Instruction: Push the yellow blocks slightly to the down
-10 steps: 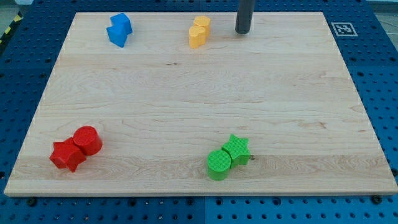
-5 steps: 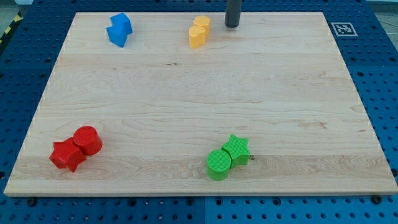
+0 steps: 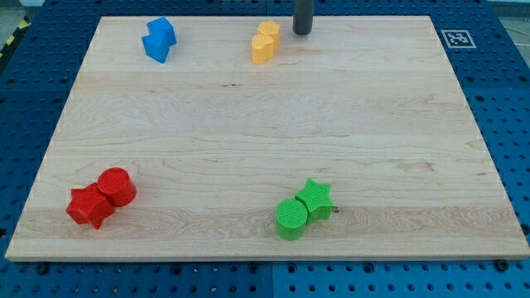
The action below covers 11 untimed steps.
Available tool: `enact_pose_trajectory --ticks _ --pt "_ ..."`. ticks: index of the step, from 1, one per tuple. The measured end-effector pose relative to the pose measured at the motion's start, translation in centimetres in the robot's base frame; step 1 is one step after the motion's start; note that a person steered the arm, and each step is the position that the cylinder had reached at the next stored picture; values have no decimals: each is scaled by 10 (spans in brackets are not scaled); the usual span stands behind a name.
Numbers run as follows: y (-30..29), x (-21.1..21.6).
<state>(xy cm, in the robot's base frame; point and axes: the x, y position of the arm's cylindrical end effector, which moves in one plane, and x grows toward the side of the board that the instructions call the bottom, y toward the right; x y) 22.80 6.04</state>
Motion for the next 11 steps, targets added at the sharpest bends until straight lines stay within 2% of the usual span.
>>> enact_pose_trajectory --ticks 3,5,8,11 --pt "-25 -3" --pt "-33 -22" --pt "-26 -10" --pt "-43 -10"
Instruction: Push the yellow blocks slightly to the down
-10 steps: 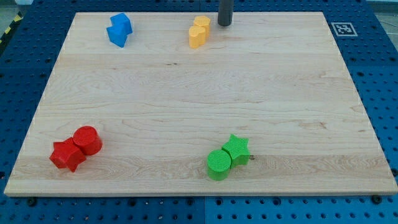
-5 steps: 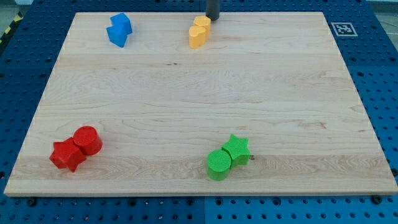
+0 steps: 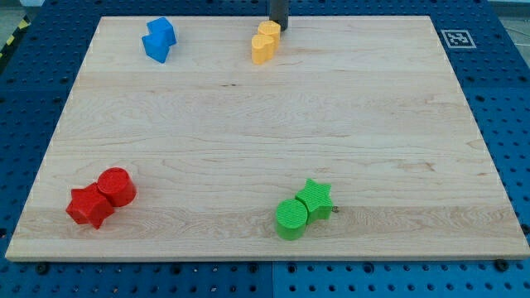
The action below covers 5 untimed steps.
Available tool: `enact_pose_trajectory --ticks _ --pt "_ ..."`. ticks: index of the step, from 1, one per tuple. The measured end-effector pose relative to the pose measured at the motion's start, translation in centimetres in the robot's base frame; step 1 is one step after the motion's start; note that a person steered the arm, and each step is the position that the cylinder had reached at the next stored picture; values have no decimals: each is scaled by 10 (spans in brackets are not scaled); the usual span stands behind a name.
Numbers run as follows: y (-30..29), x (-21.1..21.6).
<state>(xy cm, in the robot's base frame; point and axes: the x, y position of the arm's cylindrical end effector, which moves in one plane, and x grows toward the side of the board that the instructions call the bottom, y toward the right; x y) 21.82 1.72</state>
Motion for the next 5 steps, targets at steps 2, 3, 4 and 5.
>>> enact_pose_trajectory --ticks 2,3,4,5 --pt "-23 -4" --pt "-25 -4" --pt "-25 -1" --pt "-25 13"
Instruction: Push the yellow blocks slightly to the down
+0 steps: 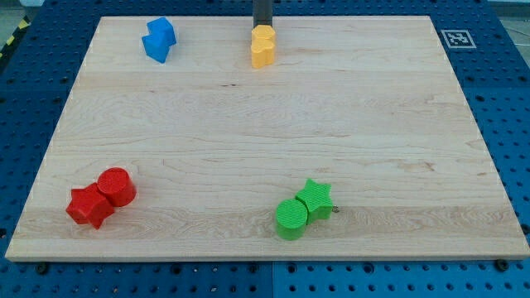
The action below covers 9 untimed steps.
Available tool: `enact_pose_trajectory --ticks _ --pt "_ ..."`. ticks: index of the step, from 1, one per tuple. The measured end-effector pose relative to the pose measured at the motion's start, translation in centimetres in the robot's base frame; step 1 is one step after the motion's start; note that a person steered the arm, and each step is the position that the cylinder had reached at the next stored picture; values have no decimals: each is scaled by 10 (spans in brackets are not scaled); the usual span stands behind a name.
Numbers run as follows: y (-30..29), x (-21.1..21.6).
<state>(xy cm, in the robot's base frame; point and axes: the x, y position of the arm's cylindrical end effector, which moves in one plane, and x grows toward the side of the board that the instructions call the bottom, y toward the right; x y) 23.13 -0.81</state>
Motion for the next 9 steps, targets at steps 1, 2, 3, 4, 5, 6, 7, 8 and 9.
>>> enact_pose_trajectory --ticks 1,2,3,4,5,6,7,8,9 --pt "-4 0" --pt "-3 -4" --pt "10 -4" --pt "12 -1" --pt "12 0" --pt "12 12" --pt "12 13" --pt "12 13" --pt "21 13"
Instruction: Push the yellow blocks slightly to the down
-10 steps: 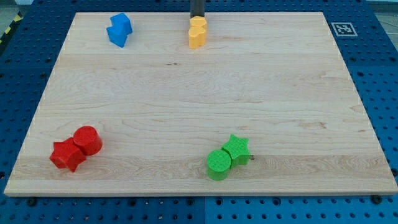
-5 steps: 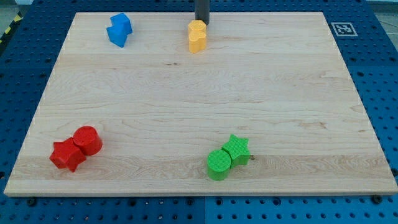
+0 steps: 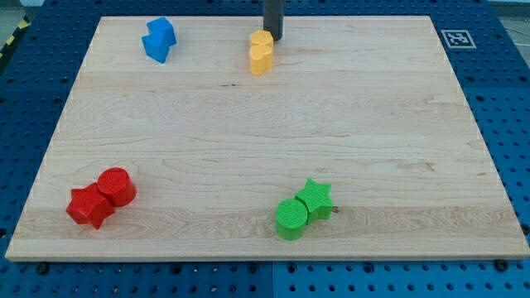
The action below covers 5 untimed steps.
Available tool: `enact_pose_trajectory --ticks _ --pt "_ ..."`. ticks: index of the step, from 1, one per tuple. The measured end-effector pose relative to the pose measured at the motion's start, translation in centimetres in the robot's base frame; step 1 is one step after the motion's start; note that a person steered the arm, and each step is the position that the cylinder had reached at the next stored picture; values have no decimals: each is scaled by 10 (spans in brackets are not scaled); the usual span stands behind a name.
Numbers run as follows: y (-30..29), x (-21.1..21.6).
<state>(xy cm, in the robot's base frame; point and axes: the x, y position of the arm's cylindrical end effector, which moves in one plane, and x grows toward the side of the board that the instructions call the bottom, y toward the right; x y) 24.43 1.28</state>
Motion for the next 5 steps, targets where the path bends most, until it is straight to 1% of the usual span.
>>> enact_pose_trajectory --ticks 1,3,4,5 --pt "1 1" --pt "-2 23" --pt "-2 23" --pt "15 21"
